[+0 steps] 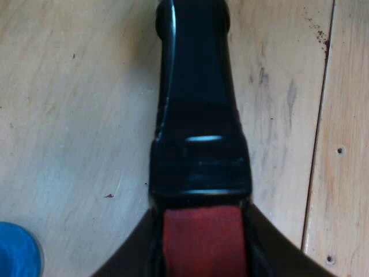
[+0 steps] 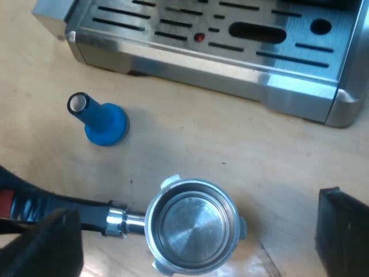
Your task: Put the handle in the coffee machine
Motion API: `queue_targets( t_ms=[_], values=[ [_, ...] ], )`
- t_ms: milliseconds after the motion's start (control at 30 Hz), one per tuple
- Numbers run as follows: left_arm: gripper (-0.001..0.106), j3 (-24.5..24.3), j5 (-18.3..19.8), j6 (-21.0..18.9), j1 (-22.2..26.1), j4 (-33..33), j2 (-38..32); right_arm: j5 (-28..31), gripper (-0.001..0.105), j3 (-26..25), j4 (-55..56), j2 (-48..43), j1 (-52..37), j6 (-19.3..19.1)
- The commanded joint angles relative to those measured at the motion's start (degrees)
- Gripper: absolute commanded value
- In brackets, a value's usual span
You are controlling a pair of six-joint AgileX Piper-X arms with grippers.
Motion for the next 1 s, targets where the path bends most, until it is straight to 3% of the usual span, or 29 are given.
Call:
queue_targets(
  t_ms=[33,267,300,367,667,1000],
  values=[
    [0.0,-0.8,0.7,0.3,0.1,-1.6,-0.2,0.7,0.082,-0.1,-1.1,-0.2,1.1,0.3],
    [0.0,-1.7,1.9,0.3,1.8,-0.2,-0.4,4.7,0.082,-0.1,-2.4,-0.2,6.4,0.3],
    [0.0,-4.1,7.1,1.1,6.8,2.2,-0.5,5.6,0.082,-0.1,-2.5,-0.2,7.4,0.5],
    [0.0,-4.6,7.8,1.3,8.0,2.6,-0.5,8.2,0.082,-0.1,-2.4,-0.2,9.7,1.4],
    [0.0,-8.4,13.6,8.2,18.1,8.9,-0.5,18.5,0.082,-0.1,-3.4,1.3,16.1,1.8],
    [0.0,-8.7,16.1,15.7,24.9,15.6,-0.5,26.4,0.082,-0.1,-5.6,7.2,16.8,1.8]
  ],
)
